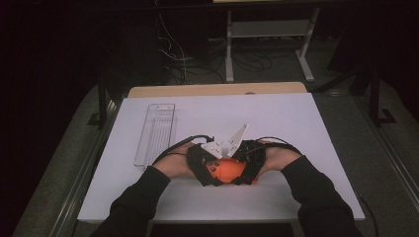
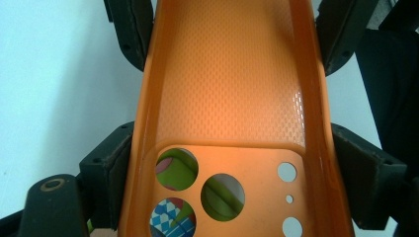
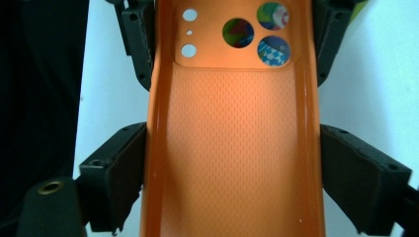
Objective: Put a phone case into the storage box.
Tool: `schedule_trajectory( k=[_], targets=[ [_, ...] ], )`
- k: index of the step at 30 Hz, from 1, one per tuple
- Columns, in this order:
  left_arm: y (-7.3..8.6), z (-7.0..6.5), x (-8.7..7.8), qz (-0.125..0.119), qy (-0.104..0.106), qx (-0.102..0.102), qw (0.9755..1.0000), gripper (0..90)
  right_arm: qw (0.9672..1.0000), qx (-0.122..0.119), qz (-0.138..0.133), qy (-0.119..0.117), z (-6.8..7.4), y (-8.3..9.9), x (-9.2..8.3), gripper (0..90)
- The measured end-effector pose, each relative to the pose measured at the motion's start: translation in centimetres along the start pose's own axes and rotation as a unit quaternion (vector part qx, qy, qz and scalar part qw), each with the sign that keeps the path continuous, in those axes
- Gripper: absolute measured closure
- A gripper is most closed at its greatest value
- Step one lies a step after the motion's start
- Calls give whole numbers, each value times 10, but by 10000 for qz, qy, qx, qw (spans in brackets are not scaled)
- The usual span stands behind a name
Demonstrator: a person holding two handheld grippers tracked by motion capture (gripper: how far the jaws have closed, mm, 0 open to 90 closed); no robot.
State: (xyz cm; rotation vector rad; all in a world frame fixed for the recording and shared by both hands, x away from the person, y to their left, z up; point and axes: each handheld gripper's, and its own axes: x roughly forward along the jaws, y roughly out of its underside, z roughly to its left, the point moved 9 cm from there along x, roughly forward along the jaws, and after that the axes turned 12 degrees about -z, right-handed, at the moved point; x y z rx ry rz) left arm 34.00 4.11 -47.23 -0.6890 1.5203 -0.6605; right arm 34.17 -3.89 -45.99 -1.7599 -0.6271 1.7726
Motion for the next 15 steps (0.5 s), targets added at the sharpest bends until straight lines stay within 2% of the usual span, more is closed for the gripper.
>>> schedule_trajectory(
  k=[1,2,3,4,7,8,9,10,11,12,13,14,15],
  targets=[
    [1,1,-1,-1,-48,-112,9999,161,9998,119,-123,63,-2,-1,-2,10],
    [1,1,-1,-1,-48,-112,9999,160,9998,119,-123,63,-2,-1,-2,10],
    [4,3,-3,51,-132,-226,9996,160,9991,275,-305,129,-6,-1,-8,3],
    [4,5,-3,50,-217,-248,9994,160,9987,319,-346,219,-8,-1,-11,1],
    [7,8,-5,77,-310,-329,9989,159,9977,372,-443,351,-13,1,-16,1],
    [7,9,-6,72,-371,-363,9986,159,9965,500,-512,427,-15,2,-19,1],
    [8,10,-6,10,-433,-504,9978,159,9958,540,-539,498,-17,3,-21,1],
    [9,12,-8,38,-482,-524,9975,159,9946,626,-597,565,-19,6,-24,1],
    [10,13,-9,28,-571,-568,9967,158,9922,769,-690,696,-22,11,-28,1],
    [11,14,-10,23,-628,-653,9959,158,9922,769,-690,696,-22,11,-28,1],
    [12,17,-12,-93,-784,-818,9935,158,9898,899,-717,844,-24,16,-32,1],
    [13,18,-14,-111,-860,-895,9922,158,9884,940,-744,933,-27,18,-34,1],
    [13,18,-14,-111,-860,-895,9922,158,9863,1047,-781,1005,-28,20,-36,1]
  ],
)
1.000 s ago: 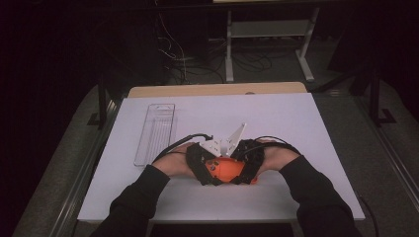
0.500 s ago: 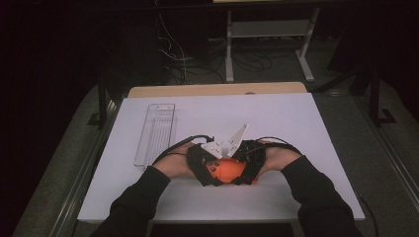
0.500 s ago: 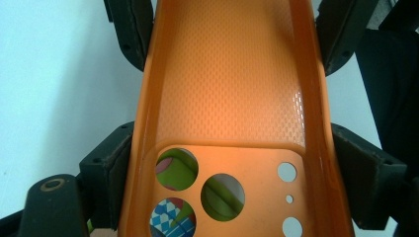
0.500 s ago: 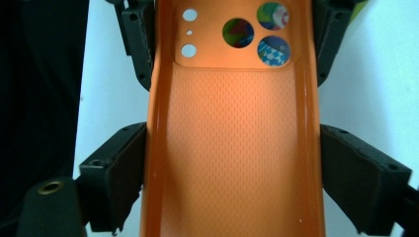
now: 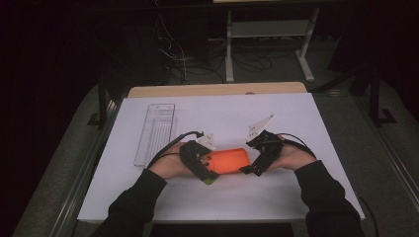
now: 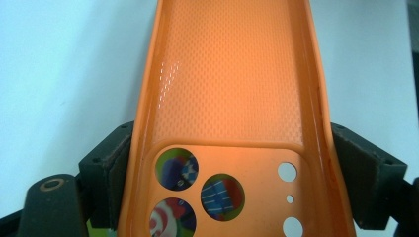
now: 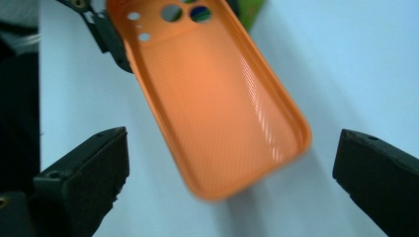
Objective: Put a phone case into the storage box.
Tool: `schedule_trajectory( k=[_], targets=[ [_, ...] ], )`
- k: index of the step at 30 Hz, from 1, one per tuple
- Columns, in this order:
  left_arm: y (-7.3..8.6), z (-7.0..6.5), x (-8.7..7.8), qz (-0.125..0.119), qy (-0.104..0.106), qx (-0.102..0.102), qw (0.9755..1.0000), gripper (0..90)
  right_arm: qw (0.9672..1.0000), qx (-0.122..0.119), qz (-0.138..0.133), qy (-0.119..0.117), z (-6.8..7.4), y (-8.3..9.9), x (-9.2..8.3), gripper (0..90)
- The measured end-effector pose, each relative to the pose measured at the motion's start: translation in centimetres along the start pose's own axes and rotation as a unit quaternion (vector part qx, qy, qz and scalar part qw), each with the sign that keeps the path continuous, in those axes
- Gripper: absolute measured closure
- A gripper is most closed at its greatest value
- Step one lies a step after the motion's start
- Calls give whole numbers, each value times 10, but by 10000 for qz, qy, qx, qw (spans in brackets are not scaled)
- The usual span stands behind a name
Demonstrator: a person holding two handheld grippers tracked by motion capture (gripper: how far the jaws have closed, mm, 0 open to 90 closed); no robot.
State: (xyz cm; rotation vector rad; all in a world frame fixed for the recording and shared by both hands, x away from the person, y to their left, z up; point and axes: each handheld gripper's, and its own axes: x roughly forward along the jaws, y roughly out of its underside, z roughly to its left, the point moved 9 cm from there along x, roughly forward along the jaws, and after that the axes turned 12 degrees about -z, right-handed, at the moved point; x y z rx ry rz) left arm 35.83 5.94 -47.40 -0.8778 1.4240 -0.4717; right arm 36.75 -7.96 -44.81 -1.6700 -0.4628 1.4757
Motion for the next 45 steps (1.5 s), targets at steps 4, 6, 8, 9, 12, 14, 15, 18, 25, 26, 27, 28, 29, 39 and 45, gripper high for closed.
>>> schedule_trajectory(
  k=[4,6,8,9,12,14,15,18,25,26,27,28,29,39,45],
  targets=[
    [1,6,-3,1,-276,-188,9994,158,9975,539,-288,365,-6,2,-4,1],
    [2,8,-5,37,-386,-292,9988,158,9962,633,-333,498,-9,5,-4,1],
    [1,11,-7,40,-506,-409,9979,158,9930,908,-407,628,-9,11,-4,1],
    [1,11,-7,40,-506,-409,9979,158,9930,908,-407,628,-9,11,-4,1],
    [2,15,-8,33,-682,-545,9962,157,9863,1287,-537,876,-13,19,-4,0],
    [2,16,-7,17,-723,-565,9958,157,9854,1348,-565,871,-12,21,-3,0],
    [3,17,-8,90,-734,-537,9958,157,9842,1404,-590,905,-12,23,-2,0],
    [2,17,-8,52,-778,-627,9950,157,9781,1627,-704,1089,-11,30,2,0],
    [2,19,-10,68,-776,-679,9946,157,9711,1858,-850,1230,-12,35,8,0],
    [2,19,-10,41,-787,-703,9944,157,9708,1871,-883,1211,-13,35,9,0],
    [2,19,-10,37,-788,-732,9942,157,9701,1900,-886,1219,-13,35,9,0],
    [4,20,-12,129,-757,-629,9951,157,9705,1861,-854,1272,-15,37,9,0],
    [2,19,-11,26,-788,-757,9940,157,9705,1861,-854,1272,-15,37,9,0],
    [2,19,-11,49,-759,-757,9942,157,9770,1371,-645,1499,-18,39,12,0],
    [1,18,-10,6,-757,-802,9939,157,9780,974,-706,1705,-23,38,9,0]
  ],
)
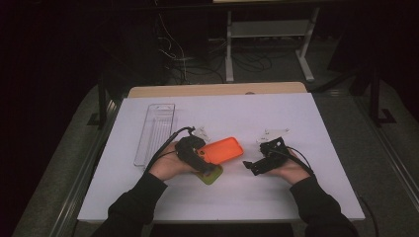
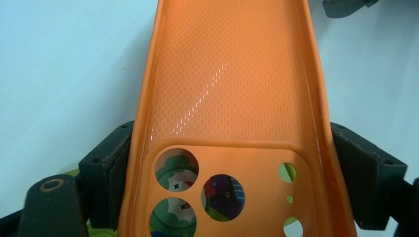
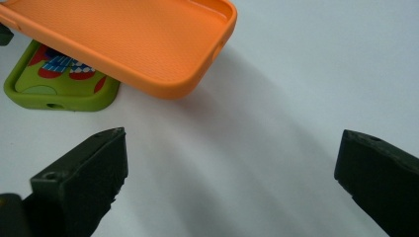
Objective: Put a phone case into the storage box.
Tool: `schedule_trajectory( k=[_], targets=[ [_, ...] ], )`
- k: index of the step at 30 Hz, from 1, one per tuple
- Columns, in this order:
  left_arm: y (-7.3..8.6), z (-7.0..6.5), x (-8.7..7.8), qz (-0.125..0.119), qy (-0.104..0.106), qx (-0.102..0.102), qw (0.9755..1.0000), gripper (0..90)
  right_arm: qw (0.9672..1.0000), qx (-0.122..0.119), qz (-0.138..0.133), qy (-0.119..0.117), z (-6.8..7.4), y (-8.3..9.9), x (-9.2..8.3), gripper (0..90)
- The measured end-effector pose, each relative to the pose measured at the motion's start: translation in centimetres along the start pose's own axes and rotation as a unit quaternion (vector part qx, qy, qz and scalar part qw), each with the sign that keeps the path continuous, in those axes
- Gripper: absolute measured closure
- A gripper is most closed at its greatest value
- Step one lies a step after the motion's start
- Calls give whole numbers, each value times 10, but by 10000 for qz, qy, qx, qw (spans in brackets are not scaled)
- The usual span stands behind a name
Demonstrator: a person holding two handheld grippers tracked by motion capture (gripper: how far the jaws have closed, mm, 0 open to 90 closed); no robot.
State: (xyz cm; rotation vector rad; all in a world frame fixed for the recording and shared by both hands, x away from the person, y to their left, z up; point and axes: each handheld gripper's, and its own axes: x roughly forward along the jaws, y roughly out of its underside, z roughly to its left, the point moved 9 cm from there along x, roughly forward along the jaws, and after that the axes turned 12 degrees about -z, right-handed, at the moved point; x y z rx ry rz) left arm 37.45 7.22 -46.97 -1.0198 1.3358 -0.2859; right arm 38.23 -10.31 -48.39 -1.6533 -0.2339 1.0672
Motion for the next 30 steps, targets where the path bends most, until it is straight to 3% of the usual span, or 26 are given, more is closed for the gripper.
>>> schedule_trajectory(
  k=[2,7,9,14,17,18,19,20,23,26,27,28,30],
  targets=[
    [0,1,-1,42,3,64,10000,157,9998,-192,-98,56,0,-3,0,0],
    [0,1,-2,51,6,78,10000,157,9990,-397,-177,119,0,-6,-1,0],
    [-1,0,-1,7,24,30,10000,157,9979,-588,-126,240,1,-5,-1,0],
    [-1,0,-1,36,39,75,10000,157,9964,-775,-111,335,3,-6,0,0],
    [-1,1,-2,51,38,98,9999,157,9934,-1078,-56,397,3,-5,0,0],
    [-1,1,-2,48,37,95,9999,157,9909,-1258,-28,475,3,-4,0,0],
    [-1,0,-2,46,44,86,9999,157,9909,-1258,-28,475,3,-4,0,0],
    [0,0,-2,48,45,81,9999,157,9883,-1435,-11,516,3,-4,1,0],
    [-1,1,-2,44,32,99,9999,157,9862,-1566,6,536,4,-4,2,0],
    [-1,1,-2,45,30,101,9999,157,9797,-1913,36,604,5,-3,2,0],
    [-1,1,-2,42,31,97,9999,157,9797,-1913,36,604,5,-3,2,0],
    [-1,1,-2,47,38,93,9999,157,9768,-2041,41,652,6,-4,3,0],
    [-1,1,-2,44,33,97,9999,157,9752,-2106,25,680,6,-5,3,0]
  ],
)
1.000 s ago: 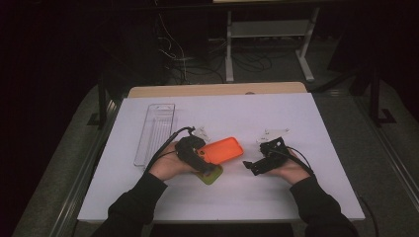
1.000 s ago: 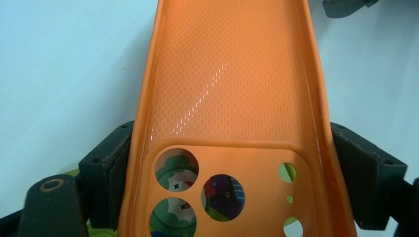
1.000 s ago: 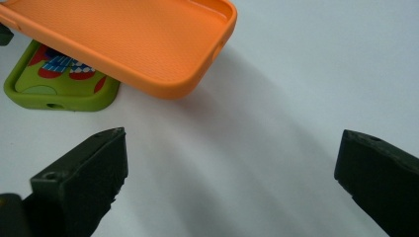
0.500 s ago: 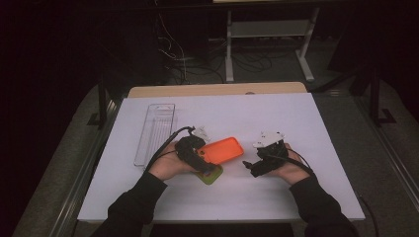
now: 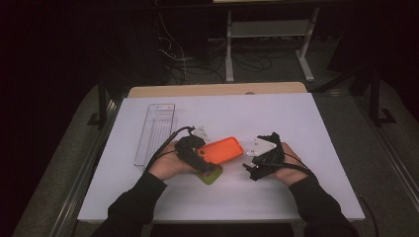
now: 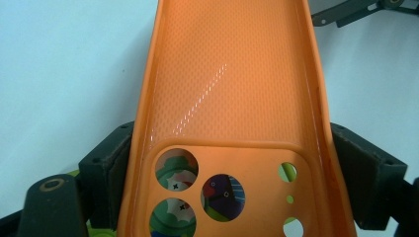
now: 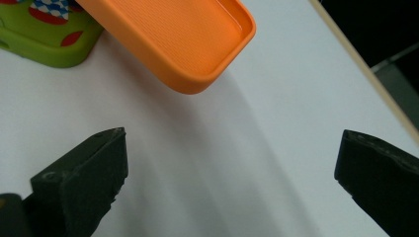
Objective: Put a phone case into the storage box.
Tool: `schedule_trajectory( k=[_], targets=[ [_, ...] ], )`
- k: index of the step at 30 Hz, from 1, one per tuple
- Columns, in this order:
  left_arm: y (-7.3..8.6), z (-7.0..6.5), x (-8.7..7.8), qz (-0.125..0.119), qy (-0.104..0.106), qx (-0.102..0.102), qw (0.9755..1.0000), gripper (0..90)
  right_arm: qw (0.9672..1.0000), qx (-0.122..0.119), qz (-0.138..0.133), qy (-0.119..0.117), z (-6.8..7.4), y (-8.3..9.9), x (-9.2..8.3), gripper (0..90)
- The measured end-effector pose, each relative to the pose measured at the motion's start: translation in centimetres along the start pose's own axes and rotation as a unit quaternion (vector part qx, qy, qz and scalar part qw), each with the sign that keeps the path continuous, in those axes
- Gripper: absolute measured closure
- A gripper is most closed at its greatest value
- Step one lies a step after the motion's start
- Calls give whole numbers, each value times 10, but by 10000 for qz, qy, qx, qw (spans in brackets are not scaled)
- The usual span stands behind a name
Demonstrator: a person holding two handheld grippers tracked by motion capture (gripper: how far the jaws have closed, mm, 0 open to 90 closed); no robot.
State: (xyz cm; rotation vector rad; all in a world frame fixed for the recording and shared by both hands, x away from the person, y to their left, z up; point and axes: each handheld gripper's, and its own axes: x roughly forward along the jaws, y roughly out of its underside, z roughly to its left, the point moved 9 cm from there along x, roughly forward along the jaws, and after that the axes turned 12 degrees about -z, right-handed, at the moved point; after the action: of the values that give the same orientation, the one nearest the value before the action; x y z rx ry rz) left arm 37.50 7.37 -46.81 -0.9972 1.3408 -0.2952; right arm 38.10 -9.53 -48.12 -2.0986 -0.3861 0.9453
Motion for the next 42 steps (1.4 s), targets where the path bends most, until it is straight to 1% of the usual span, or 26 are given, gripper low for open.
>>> schedule_trajectory(
  k=[2,5,7,8,9,11,13,14,15,19,20,21,23,25,27,29,30,31,32,33,34,35,37,39,40,42],
  targets=[
    [-1,0,1,-44,-13,-40,10000,157,9999,-114,-12,16,1,-1,0,0],
    [0,1,0,8,3,57,10000,157,9990,-441,2,67,3,-2,0,0],
    [-1,0,0,-44,-5,-4,10000,157,9987,-506,10,73,3,-3,0,0],
    [-1,0,0,-36,-4,7,10000,157,9978,-648,18,119,4,-4,0,0],
    [-1,0,0,-36,-4,7,10000,157,9978,-648,18,119,4,-4,0,0],
    [-1,1,0,-36,-4,42,10000,157,9956,-915,59,209,4,-5,0,0],
    [-1,2,0,-34,3,101,9999,157,9953,-934,29,243,6,-6,0,0],
    [-1,2,0,-31,2,91,10000,157,9922,-1219,74,240,3,-6,0,0],
    [-1,2,0,-31,3,78,10000,157,9912,-1279,79,332,3,-6,0,0],
    [-1,0,-1,-51,-22,-47,10000,157,9885,-1461,76,388,5,-8,0,0],
    [-2,0,0,-88,-24,-79,9999,157,9853,-1656,53,425,5,-9,0,0],
    [-2,0,0,-88,-24,-79,9999,157,9853,-1656,53,425,5,-9,0,0],
    [-2,0,0,-102,-28,-84,9999,157,9790,-1971,99,514,4,-10,1,0],
    [-2,0,0,-104,-28,-84,9999,157,9775,-2048,124,481,4,-10,0,0],
    [-2,1,-1,-56,-19,-28,10000,157,9723,-2266,120,564,4,-11,1,0],
    [-1,0,-1,-53,-14,-82,10000,157,9715,-2303,156,533,6,-11,1,0],
    [-1,0,-1,-47,-23,-118,9999,157,9665,-2500,184,556,6,-12,1,0],
    [-1,0,-1,-50,-29,-115,9999,157,9665,-2500,184,556,6,-12,1,0],
    [-1,0,-1,-58,-28,-127,9999,157,9627,-2634,193,586,7,-13,1,0],
    [-1,1,-2,-30,-50,-84,9999,157,9607,-2689,203,659,7,-13,1,0],
    [-1,1,-2,-30,-50,-84,9999,157,9607,-2689,203,659,7,-13,1,0],
    [-1,2,-2,-6,-51,-58,10000,157,9571,-2806,226,680,8,-13,1,0],
    [-1,2,-2,-4,-74,-59,10000,157,9571,-2807,217,683,8,-13,1,0],
    [-1,2,-2,-11,-80,-80,9999,157,9545,-2888,186,721,9,-14,1,0],
    [-2,2,-1,-66,-103,-149,9998,157,9546,-2886,188,714,9,-15,1,0],
    [-3,3,-1,-56,-112,-106,9999,157,9530,-2934,165,738,10,-16,1,0]
  ],
)
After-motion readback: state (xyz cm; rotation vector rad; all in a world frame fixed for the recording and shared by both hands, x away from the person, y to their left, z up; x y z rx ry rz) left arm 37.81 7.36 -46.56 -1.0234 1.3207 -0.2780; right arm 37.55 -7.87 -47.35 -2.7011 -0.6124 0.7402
